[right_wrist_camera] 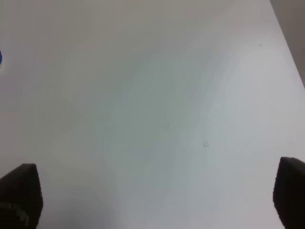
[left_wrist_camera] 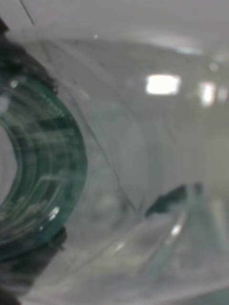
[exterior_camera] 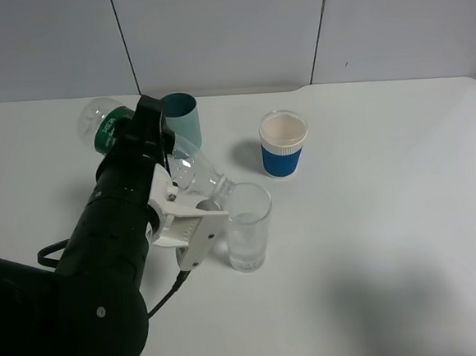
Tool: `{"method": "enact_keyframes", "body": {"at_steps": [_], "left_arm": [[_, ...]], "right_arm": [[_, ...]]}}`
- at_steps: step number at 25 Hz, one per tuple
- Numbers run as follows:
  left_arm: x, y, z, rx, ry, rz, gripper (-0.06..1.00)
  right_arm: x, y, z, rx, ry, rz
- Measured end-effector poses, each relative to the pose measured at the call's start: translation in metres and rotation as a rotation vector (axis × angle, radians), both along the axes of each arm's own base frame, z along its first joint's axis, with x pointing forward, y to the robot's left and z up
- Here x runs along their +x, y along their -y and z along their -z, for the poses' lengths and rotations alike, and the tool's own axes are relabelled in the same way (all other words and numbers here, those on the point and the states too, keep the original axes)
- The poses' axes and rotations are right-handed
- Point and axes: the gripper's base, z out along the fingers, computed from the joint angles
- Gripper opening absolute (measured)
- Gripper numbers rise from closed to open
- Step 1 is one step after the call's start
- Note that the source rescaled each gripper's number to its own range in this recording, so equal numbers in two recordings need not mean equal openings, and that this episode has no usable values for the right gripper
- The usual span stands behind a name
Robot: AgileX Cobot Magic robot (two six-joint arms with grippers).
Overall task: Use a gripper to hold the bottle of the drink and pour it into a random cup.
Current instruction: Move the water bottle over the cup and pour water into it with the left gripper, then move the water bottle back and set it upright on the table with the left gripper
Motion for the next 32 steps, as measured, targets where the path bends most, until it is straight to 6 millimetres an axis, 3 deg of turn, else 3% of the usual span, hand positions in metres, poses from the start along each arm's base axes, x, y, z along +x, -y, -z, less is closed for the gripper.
{"method": "enact_keyframes", "body": {"at_steps": [6, 12, 19, 28, 32], "left_arm": [[-0.001, -0.003, -0.016, -0.223, 0.010, -0.038, 0.00], [-0.003, -0.013, -0.049, -0.654, 0.012, -0.099, 0.00], [0.011, -0.036, -0.079, -1.126, -0.186, -0.160, 0.00], [0.019, -0.055, -0.095, -1.313, -0.535, -0.088, 0.00], [0.028, -0.073, -0.097, -1.381, -0.720, -0.064, 0.00]], "right_arm": [[0.000, 0.000, 0.000, 0.000, 0.000, 0.000], [0.000, 0.000, 0.000, 0.000, 0.000, 0.000], [0.000, 0.000, 0.000, 0.000, 0.000, 0.000], [0.000, 0.000, 0.000, 0.000, 0.000, 0.000], [0.000, 0.000, 0.000, 0.000, 0.000, 0.000]]}}
